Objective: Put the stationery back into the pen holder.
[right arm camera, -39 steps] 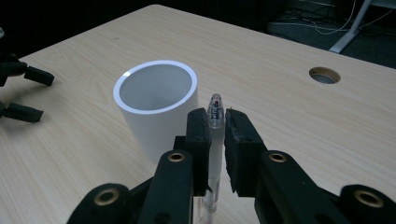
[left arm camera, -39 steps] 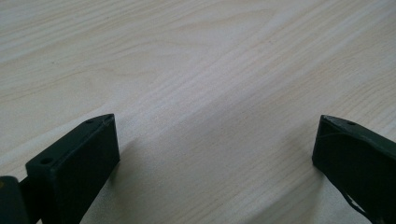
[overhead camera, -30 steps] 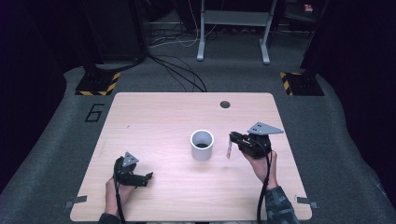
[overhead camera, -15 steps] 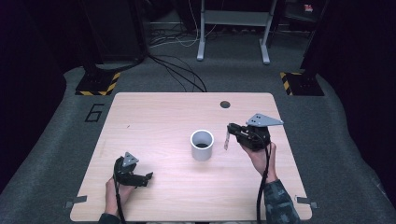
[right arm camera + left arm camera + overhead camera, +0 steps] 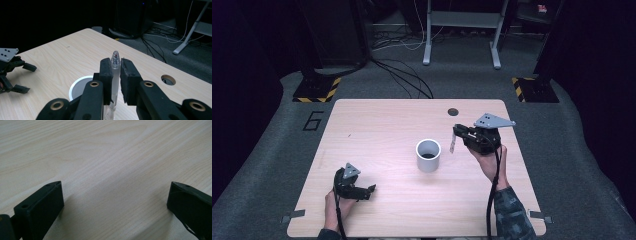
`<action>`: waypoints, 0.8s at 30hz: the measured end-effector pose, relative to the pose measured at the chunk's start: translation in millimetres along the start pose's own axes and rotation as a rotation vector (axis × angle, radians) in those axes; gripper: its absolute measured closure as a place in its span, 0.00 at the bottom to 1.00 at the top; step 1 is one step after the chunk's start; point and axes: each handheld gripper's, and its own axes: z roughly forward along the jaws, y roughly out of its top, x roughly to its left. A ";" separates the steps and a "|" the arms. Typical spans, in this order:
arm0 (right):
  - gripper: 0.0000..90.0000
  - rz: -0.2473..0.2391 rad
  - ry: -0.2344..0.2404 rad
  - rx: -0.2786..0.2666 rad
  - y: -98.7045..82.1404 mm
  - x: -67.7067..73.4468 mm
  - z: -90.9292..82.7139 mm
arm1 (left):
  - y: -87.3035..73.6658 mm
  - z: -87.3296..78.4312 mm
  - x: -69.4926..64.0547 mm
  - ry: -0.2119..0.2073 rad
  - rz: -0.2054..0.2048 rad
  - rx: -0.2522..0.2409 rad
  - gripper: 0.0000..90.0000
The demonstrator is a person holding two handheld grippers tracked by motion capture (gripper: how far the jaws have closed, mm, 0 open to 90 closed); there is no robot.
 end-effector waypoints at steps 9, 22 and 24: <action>0.90 -0.019 0.022 -0.008 11.4 5.1 4.1 | 0.0 0.0 -0.1 0.000 0.000 0.000 0.00; 0.90 -0.031 0.068 -0.010 18.9 15.2 24.8 | 0.3 -0.8 0.3 -0.006 0.004 0.008 0.01; 0.90 -0.029 0.080 -0.007 18.1 17.5 28.6 | 0.1 -0.3 0.0 -0.001 0.003 0.002 0.01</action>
